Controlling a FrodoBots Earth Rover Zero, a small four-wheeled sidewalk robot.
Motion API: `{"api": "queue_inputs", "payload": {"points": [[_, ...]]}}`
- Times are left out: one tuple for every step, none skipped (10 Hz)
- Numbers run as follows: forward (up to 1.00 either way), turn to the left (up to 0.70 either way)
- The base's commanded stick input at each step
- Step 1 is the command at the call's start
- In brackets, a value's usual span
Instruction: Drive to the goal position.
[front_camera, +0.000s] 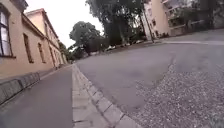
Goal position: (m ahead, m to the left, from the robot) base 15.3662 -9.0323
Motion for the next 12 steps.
{"api": "queue_inputs", "payload": {"points": [[0.45,-0.27],[0.45,-0.27],[0.45,-0.27],[0.45,-0.27],[0.45,-0.27],[0.45,-0.27],[0.45,-0.27],[0.45,-0.27],[0.45,-0.27],[0.45,-0.27],[0.45,-0.24],[0.45,-0.10]]}}
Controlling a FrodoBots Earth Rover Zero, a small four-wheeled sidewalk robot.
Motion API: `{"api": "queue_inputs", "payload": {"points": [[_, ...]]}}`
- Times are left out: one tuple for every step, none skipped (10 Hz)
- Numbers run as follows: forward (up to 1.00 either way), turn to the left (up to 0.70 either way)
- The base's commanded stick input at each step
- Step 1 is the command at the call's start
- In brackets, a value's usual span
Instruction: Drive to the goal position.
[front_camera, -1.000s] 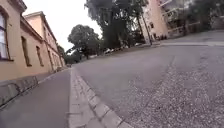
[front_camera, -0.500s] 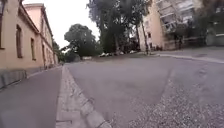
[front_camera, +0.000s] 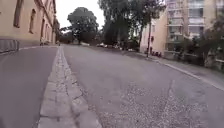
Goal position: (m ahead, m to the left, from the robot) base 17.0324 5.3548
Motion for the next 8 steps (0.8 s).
{"api": "queue_inputs", "payload": {"points": [[0.45,0.00],[0.45,0.00],[0.45,0.05],[0.45,0.27],[0.45,0.27],[0.45,0.27],[0.45,0.27],[0.45,0.27]]}}
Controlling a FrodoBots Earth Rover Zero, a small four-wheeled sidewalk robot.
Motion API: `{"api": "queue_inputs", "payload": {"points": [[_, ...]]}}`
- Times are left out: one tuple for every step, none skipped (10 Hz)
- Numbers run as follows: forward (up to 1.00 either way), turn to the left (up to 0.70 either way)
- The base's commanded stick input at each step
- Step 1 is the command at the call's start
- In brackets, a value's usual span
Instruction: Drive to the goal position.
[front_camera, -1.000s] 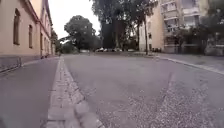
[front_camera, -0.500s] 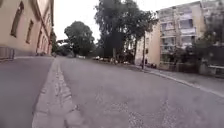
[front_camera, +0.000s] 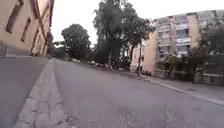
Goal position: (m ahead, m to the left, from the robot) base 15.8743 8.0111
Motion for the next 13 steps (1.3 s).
{"api": "queue_inputs", "payload": {"points": [[0.45,0.27],[0.45,0.27],[0.45,0.27],[0.45,0.27],[0.45,0.27],[0.45,0.27],[0.45,0.27],[0.45,0.27],[0.45,0.27],[0.45,0.27],[0.45,0.27],[0.45,0.27],[0.45,0.27]]}}
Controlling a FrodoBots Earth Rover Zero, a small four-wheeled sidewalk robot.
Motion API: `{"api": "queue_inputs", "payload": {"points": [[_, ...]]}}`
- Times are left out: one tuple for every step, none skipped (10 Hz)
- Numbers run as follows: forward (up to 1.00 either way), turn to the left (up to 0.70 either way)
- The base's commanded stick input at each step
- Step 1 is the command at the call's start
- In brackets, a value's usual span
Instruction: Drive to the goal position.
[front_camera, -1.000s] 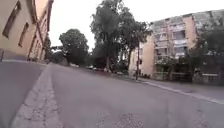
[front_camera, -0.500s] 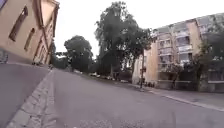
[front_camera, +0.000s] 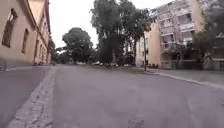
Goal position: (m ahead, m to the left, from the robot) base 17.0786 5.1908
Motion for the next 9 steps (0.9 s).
{"api": "queue_inputs", "payload": {"points": [[0.45,0.27],[0.45,0.27],[0.45,0.27],[0.45,0.27],[0.45,0.27],[0.45,0.27],[0.45,0.27],[0.45,0.27],[0.45,0.27]]}}
